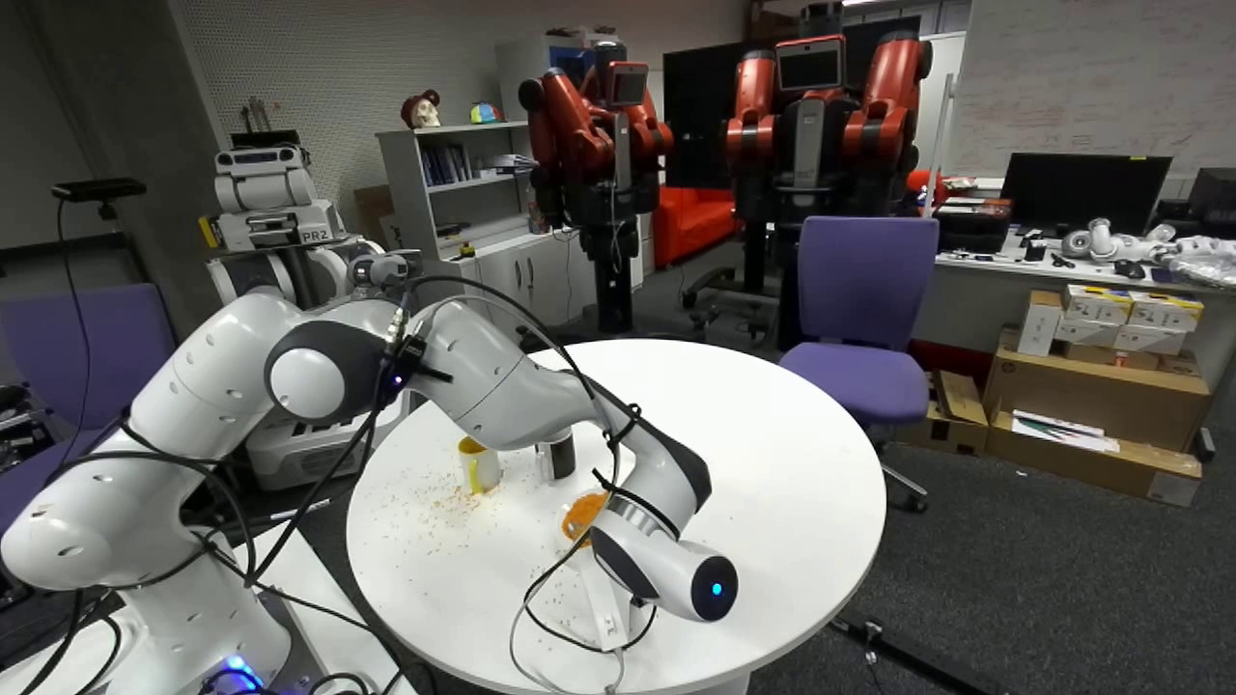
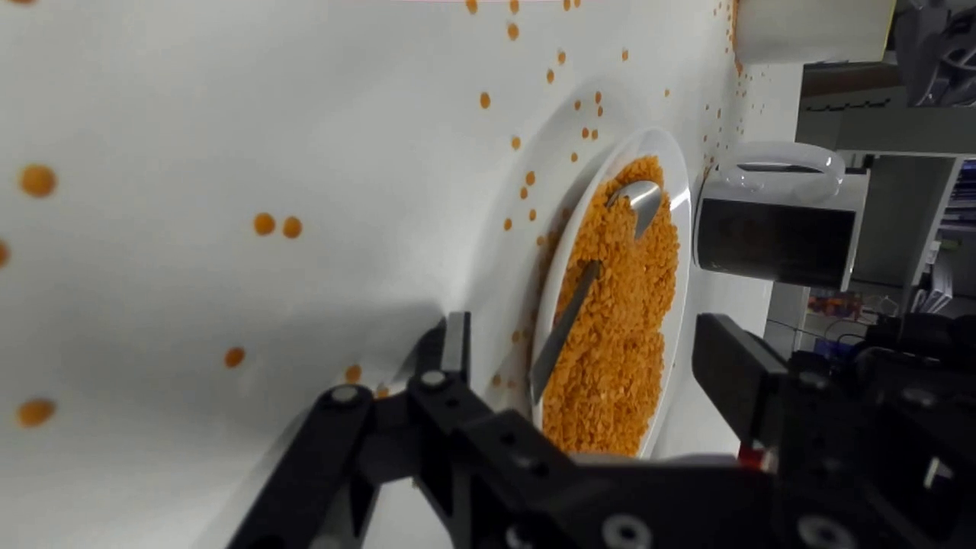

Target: Put a teaspoon of sugar in the blue and white cup and leave spoon in the cup

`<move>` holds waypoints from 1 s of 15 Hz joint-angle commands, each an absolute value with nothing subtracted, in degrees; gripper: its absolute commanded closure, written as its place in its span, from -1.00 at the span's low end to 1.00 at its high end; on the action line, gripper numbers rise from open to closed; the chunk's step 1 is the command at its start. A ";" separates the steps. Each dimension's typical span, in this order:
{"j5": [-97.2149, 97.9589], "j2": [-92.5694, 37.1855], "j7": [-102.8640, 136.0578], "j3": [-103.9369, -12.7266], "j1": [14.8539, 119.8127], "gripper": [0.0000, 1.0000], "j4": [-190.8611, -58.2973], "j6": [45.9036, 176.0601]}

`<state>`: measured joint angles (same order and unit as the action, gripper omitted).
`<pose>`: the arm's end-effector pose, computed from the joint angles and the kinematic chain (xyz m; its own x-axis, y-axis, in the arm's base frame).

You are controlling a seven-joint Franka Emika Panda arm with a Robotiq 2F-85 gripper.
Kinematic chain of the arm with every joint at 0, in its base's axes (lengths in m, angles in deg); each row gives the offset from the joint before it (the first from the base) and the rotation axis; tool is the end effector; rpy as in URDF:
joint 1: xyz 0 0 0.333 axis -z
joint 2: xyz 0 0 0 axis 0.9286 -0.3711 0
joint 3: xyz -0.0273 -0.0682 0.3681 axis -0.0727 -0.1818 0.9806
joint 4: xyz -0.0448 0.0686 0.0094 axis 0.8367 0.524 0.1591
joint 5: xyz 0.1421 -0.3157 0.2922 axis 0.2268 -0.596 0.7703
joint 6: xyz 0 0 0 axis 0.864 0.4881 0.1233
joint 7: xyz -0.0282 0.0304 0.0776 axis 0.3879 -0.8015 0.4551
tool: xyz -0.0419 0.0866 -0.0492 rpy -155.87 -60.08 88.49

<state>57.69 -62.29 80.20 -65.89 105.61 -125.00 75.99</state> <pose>0.5179 -0.4628 0.0758 0.9439 -0.3291 -0.0285 -0.2176 -0.5548 -0.8030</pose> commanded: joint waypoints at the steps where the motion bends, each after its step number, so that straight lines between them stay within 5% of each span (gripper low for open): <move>1: 58.31 -62.17 78.38 -65.30 105.76 -0.31 -124.31 77.37; 3: 58.58 -62.16 78.26 -65.18 105.87 -0.08 -124.16 77.31; 10: 60.87 -62.40 77.93 -65.09 106.09 -0.19 -123.15 77.96; 15: 61.73 -62.36 77.83 -65.31 105.89 -0.04 -122.94 78.67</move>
<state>60.81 -62.30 79.86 -65.84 105.65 -123.98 77.44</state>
